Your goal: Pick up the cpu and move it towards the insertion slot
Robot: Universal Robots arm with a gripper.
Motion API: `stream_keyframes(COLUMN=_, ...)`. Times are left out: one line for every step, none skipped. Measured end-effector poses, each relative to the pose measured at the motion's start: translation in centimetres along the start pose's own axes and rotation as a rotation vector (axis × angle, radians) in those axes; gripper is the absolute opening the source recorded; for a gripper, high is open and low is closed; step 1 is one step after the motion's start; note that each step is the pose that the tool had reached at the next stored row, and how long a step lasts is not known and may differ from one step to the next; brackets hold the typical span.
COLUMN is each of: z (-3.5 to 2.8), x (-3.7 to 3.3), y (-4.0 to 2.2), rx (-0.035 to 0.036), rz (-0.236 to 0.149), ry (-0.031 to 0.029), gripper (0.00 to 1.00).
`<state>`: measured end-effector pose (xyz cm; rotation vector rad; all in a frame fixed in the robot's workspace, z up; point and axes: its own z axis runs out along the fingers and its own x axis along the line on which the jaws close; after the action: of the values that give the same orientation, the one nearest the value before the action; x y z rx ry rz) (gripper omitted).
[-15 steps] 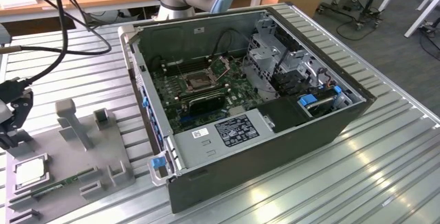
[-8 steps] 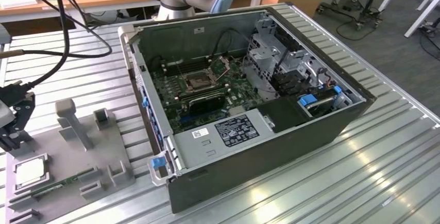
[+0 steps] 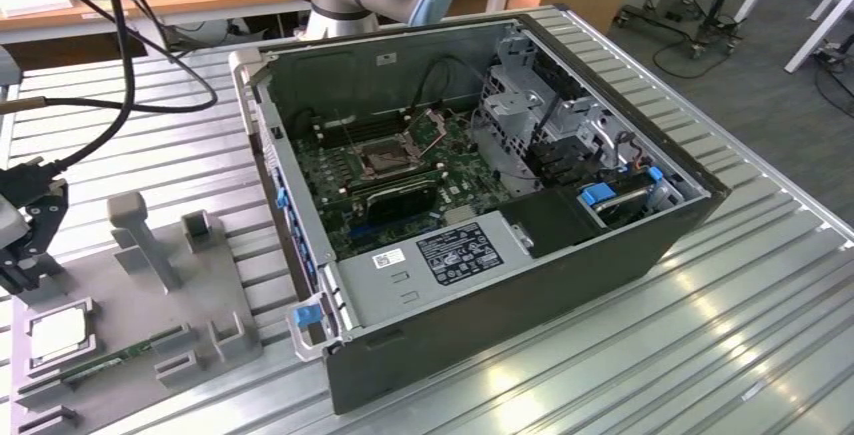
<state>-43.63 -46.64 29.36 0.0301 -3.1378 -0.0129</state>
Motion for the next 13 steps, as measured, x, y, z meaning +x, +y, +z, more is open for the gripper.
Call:
stream_keyframes(z=0.02, x=0.00, y=0.00, rx=0.0000, rz=0.000, ry=0.0000, gripper=0.18)
stream_keyframes(z=0.10, x=0.00, y=0.00, rx=-0.0003, rz=0.000, ry=-0.0004, gripper=0.18)
stream_keyframes(z=0.17, x=0.00, y=0.00, rx=-0.0003, rz=0.000, ry=-0.0004, gripper=0.18)
stream_keyframes(z=0.24, x=0.00, y=0.00, rx=-0.0001, rz=0.000, ry=0.0000, gripper=0.18)
stream_keyframes(z=0.34, x=0.00, y=0.00, rx=-0.0001, rz=0.000, ry=0.0000, gripper=0.18)
stream_keyframes(z=0.46, x=0.00, y=0.00, rx=-0.0001, rz=0.000, ry=-0.0001, gripper=0.18)
stream_keyframes(z=0.59, x=0.00, y=0.00, rx=0.0000, rz=0.000, ry=0.0000, gripper=0.18)
stream_keyframes(z=0.74, x=0.00, y=0.00, rx=0.0000, rz=0.000, ry=0.0000, gripper=0.18)
stream_keyframes(z=0.91, x=0.00, y=-0.01, rx=-0.0001, rz=0.000, ry=-0.0001, gripper=0.18)
stream_keyframes(z=1.09, x=0.00, y=-0.01, rx=-0.0001, rz=0.000, ry=-0.0001, gripper=0.18)
stream_keyframes(z=1.26, x=0.00, y=-0.01, rx=-0.0001, rz=0.000, ry=-0.0001, gripper=0.18)
stream_keyframes(z=1.43, x=0.00, y=-0.01, rx=0.0000, rz=0.000, ry=0.0000, gripper=0.18)
stream_keyframes(z=1.61, x=-0.01, y=-0.01, rx=0.0000, rz=0.000, ry=0.0001, gripper=0.18)
